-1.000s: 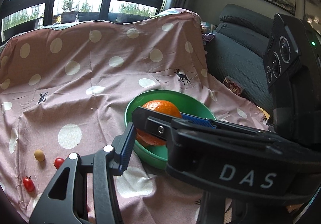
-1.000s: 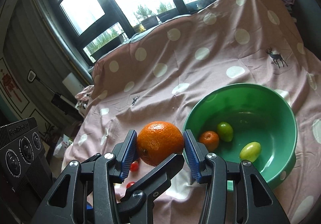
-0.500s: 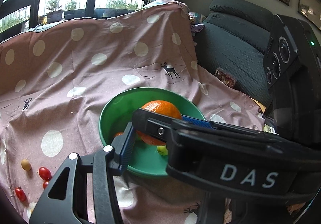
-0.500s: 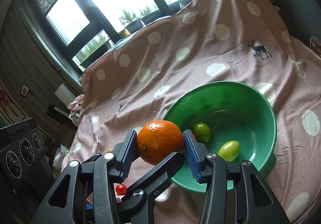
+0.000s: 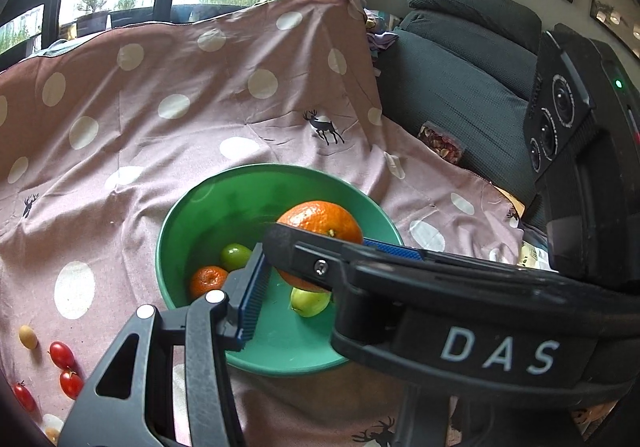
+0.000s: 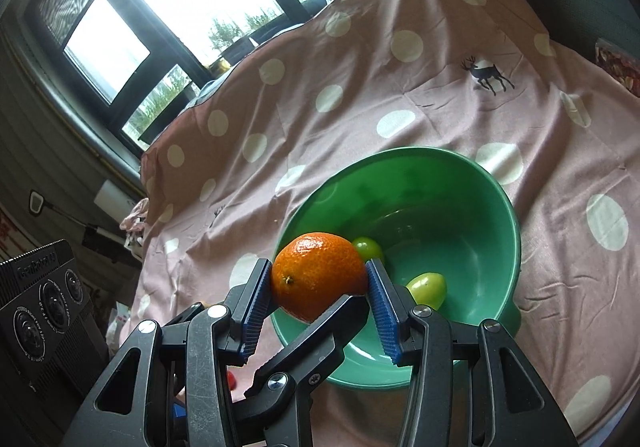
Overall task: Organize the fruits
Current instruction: 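Lower the mandarin into the green bowl and open the right tool, then move the open right tool from the bowl to the red cherry tomatoes, then close the right tool around a red cherry tomato, then carry the tomato into the green bowl and open the right tool, then grasp a cherry tomato with the right tool while the left tool grasps another tomato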
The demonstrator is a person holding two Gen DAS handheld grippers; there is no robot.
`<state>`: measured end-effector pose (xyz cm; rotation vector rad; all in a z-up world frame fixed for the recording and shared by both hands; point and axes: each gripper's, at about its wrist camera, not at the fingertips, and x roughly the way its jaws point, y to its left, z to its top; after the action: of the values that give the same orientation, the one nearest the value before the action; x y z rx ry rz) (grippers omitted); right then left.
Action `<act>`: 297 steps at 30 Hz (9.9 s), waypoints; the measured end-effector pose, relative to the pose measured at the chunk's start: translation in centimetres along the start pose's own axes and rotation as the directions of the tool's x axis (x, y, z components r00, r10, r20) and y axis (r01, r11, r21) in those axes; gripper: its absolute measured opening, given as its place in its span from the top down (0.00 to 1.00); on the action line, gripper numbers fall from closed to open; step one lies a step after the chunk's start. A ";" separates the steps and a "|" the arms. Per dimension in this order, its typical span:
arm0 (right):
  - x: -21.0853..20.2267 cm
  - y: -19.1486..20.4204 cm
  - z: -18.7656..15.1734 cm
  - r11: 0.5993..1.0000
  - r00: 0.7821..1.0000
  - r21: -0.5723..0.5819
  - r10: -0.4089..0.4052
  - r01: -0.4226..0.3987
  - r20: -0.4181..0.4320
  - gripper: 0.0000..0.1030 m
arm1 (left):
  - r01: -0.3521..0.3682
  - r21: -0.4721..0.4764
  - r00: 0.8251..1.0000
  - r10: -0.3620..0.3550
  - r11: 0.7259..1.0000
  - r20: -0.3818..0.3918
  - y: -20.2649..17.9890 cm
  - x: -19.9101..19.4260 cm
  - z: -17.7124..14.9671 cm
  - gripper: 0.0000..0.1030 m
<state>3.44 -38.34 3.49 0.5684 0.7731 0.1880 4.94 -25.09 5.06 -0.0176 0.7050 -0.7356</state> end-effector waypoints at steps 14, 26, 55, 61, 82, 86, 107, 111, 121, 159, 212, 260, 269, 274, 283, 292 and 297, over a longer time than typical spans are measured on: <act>1.3 -1.6 0.0 0.998 0.998 0.041 -0.035 0.038 -0.061 0.51 | 0.023 -0.021 0.999 -0.024 1.000 -0.048 0.3 2.0 -0.3 0.56; 2.3 -2.3 0.0 0.997 0.994 0.056 -0.041 0.047 -0.101 0.51 | 0.026 -0.043 0.997 -0.029 0.999 -0.069 0.6 2.8 -0.7 0.56; 3.4 -2.3 -0.2 0.992 0.988 0.049 -0.108 0.114 -0.113 0.51 | 0.028 -0.110 0.995 -0.038 0.993 -0.088 1.7 2.7 -1.4 0.53; 2.3 -1.2 0.0 0.992 0.991 0.011 -0.129 0.129 -0.031 0.43 | 0.008 -0.117 1.000 -0.011 0.993 -0.019 2.8 -0.9 -1.3 0.41; 3.6 6.4 -2.1 0.983 0.996 -0.170 -0.059 0.069 0.061 0.34 | -0.392 -0.465 0.908 0.415 0.794 -0.058 20.5 -16.5 -10.1 0.26; 4.9 8.1 -3.1 0.979 1.000 -0.203 -0.008 0.010 0.010 0.33 | -0.375 -0.535 0.912 0.405 0.757 -0.066 22.1 -17.9 -10.7 0.26; 19.3 15.6 -6.0 0.963 0.870 -0.234 0.001 -0.134 -0.493 0.55 | -0.231 -0.404 0.969 0.171 0.885 -0.179 18.8 -10.8 -10.5 0.53; 20.3 15.4 -6.6 0.960 0.859 -0.241 0.001 -0.145 -0.512 0.57 | -0.218 -0.416 0.969 0.146 0.883 -0.198 19.1 -8.8 -10.3 0.54; 21.5 14.9 -6.9 0.961 0.844 -0.224 0.015 -0.159 -0.536 0.64 | -0.197 -0.464 0.970 0.104 0.864 -0.218 20.3 -6.5 -10.4 0.56; 18.2 13.7 -6.3 0.959 0.901 -0.251 0.013 -0.134 -0.433 0.71 | -0.221 -0.440 0.972 0.160 0.870 -0.172 19.3 -6.7 -10.8 0.74; 0.0 -0.1 1.2 0.997 0.999 0.082 -0.020 0.016 0.048 0.71 | -0.042 -0.220 0.998 0.050 0.975 0.032 4.2 -4.3 0.0 0.74; 0.8 -4.4 1.5 0.976 0.993 0.184 -0.114 0.115 -0.017 0.58 | -0.013 -0.228 0.995 -0.009 0.973 -0.097 2.2 1.4 -0.8 0.47; 0.7 -2.2 1.4 0.988 0.995 0.119 -0.097 0.099 -0.025 0.44 | -0.068 -0.297 0.998 0.065 0.952 -0.018 5.8 -5.1 -1.5 0.29; 0.9 1.1 0.8 0.999 0.999 0.029 -0.030 0.031 -0.034 0.43 | -0.210 -0.355 0.976 0.216 0.911 -0.024 10.2 -9.7 -3.0 0.24; 5.3 8.3 -2.3 0.984 0.975 -0.143 0.073 -0.104 -0.209 0.42 | -0.416 -0.454 0.902 0.420 0.788 -0.097 19.5 -15.8 -6.2 0.24; 11.3 12.7 -7.8 0.950 0.898 -0.250 0.062 -0.187 -0.436 0.42 | -0.437 -0.479 0.898 0.397 0.761 -0.190 22.7 -14.3 -9.8 0.44; 13.4 13.5 -9.9 0.943 0.843 -0.232 0.083 -0.240 -0.532 0.42 | -0.441 -0.467 0.897 0.371 0.766 -0.239 23.3 -12.3 -10.7 0.60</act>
<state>6.49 -18.09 -2.92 0.2975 1.1959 0.6248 6.30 2.43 -1.87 -0.2973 0.9816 -0.1095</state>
